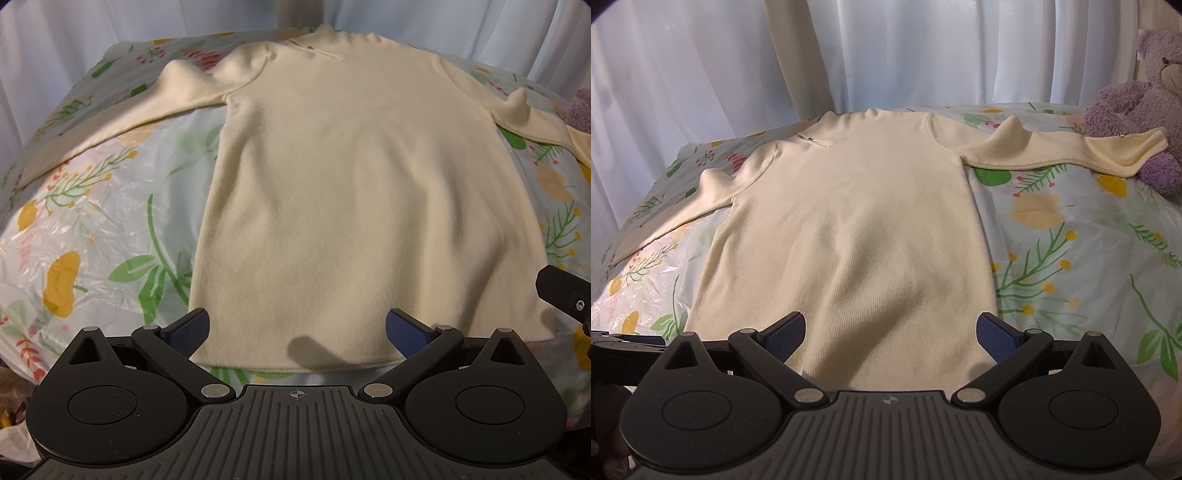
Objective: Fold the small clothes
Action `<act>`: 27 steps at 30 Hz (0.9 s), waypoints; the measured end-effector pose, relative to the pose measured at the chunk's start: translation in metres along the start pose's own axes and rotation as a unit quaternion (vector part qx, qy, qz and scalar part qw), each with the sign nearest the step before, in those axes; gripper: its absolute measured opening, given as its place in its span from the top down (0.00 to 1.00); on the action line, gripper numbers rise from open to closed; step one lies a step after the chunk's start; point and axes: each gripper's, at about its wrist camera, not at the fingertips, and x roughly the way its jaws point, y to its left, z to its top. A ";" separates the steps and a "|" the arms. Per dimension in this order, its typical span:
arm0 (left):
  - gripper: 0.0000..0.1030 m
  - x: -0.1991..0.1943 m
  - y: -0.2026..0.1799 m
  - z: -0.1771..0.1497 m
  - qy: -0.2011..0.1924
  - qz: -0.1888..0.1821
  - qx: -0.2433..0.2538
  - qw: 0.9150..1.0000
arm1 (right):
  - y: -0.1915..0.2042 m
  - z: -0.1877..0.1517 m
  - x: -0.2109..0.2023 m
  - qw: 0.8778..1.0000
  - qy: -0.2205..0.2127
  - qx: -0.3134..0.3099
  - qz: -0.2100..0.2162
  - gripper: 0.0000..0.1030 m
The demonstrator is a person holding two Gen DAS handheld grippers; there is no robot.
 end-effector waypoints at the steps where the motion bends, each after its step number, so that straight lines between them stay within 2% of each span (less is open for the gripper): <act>1: 0.00 0.000 0.000 0.000 0.000 0.000 0.000 1.000 | 0.000 0.000 0.000 1.000 0.000 0.001 0.000 0.04; 27: 0.00 0.006 0.000 0.003 0.008 0.000 0.001 1.000 | 0.000 -0.001 0.004 1.000 -0.001 0.008 0.012 0.04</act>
